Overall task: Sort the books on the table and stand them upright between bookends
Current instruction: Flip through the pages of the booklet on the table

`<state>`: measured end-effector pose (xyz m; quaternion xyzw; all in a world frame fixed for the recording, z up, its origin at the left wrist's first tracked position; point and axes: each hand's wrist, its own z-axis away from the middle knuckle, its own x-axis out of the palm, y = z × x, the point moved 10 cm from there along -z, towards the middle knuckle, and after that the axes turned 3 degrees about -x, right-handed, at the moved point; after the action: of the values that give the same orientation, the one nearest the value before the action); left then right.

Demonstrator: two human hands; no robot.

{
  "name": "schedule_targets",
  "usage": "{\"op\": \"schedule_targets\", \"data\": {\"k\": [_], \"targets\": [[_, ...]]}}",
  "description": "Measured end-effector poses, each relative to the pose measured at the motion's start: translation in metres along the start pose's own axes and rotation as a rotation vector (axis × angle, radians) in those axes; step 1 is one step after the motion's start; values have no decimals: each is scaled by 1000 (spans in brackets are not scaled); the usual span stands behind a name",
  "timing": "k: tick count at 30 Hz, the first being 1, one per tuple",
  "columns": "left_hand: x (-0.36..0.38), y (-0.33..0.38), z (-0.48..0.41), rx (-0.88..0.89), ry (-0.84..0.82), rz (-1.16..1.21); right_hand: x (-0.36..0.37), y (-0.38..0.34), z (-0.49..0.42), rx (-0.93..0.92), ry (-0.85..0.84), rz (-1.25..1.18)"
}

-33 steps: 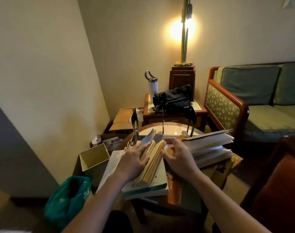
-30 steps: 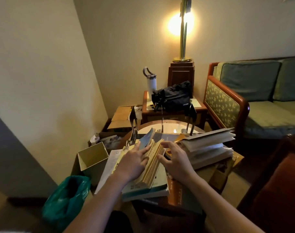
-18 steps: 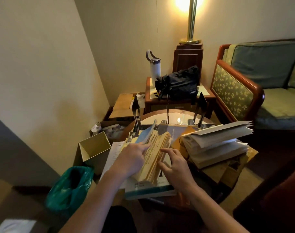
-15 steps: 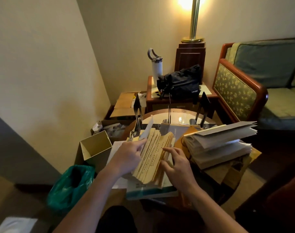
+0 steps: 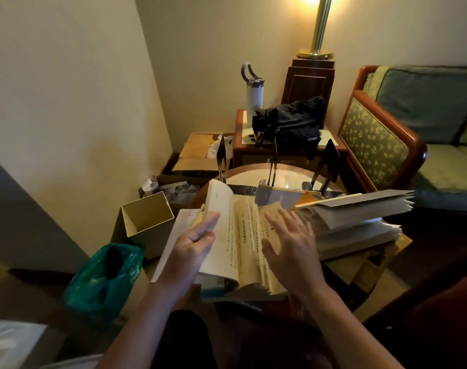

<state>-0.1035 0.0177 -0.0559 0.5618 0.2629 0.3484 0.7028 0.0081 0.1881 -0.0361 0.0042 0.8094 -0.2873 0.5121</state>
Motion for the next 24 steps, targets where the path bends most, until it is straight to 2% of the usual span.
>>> {"op": "schedule_targets", "data": {"k": [2,4,6,12,16,24], "targets": [[-4,2,3,57,24,-114,10,-23,3,-157,-92,29],[-8,7,8,164,57,-360,26,-33,9,-208,-214,-35],[-13,6,11,227,85,-477,37,-37,16,-214,-323,-51],[-28,-11,18,193,91,-360,60,-24,38,-130,-504,-31],[-38,-18,19,176,136,-253,66,-18,43,-134,-523,-58],[-42,-16,20,246,182,-275,62,-20,43,-132,-474,-138]]}}
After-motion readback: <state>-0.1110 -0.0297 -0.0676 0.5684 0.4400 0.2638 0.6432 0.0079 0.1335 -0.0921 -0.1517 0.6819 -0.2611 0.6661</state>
